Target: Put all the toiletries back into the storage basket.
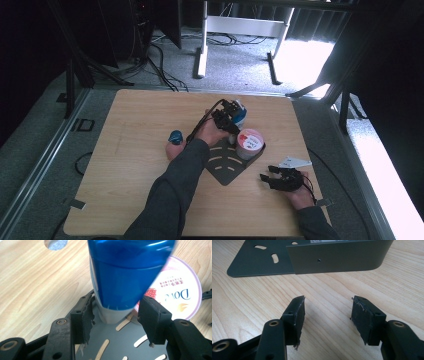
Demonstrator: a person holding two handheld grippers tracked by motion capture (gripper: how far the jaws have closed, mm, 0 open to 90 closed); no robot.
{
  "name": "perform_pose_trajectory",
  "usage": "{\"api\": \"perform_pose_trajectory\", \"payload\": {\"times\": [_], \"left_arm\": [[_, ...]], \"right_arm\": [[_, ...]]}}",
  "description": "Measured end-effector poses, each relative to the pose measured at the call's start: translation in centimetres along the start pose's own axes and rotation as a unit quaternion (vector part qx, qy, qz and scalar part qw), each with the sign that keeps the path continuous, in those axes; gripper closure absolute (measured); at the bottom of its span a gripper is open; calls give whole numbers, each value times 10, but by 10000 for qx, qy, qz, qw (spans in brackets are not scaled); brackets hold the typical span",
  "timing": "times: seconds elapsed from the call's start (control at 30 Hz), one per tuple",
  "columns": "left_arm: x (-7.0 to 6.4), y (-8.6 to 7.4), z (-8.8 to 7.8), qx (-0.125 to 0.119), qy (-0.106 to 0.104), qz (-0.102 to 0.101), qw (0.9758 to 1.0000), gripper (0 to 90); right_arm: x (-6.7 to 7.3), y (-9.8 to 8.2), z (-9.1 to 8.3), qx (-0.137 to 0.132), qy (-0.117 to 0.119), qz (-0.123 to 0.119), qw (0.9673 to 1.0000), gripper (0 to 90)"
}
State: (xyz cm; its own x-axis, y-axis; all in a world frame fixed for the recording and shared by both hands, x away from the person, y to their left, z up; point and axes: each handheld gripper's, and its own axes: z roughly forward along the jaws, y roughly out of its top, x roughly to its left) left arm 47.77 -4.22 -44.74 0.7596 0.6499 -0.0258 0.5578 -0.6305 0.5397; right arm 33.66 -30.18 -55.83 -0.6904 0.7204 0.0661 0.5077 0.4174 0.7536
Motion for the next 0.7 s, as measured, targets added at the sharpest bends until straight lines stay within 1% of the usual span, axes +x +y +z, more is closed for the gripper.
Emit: {"api": "perform_pose_trajectory", "payload": {"times": [0.2, 0.27, 0.5, 0.53, 0.7], "left_arm": [[-3, -3, -12, -105, 67, 61, 9999, 464], [-4, -4, -17, -108, 108, 129, 9998, 465], [-10, -7, -31, -224, 162, 235, 9993, 478], [-11, -7, -34, -222, 181, 280, 9992, 479], [-15, -10, -43, -332, 175, 370, 9986, 490]], "right_arm": [[0, 0, 0, -2, -5, -7, 10000, 439], [0, 0, 0, -1, -5, -8, 10000, 439], [0, 0, 0, -6, -8, -15, 10000, 439], [0, 0, 0, -3, -3, -9, 10000, 439], [0, 0, 0, -7, -5, -9, 10000, 439]]}}
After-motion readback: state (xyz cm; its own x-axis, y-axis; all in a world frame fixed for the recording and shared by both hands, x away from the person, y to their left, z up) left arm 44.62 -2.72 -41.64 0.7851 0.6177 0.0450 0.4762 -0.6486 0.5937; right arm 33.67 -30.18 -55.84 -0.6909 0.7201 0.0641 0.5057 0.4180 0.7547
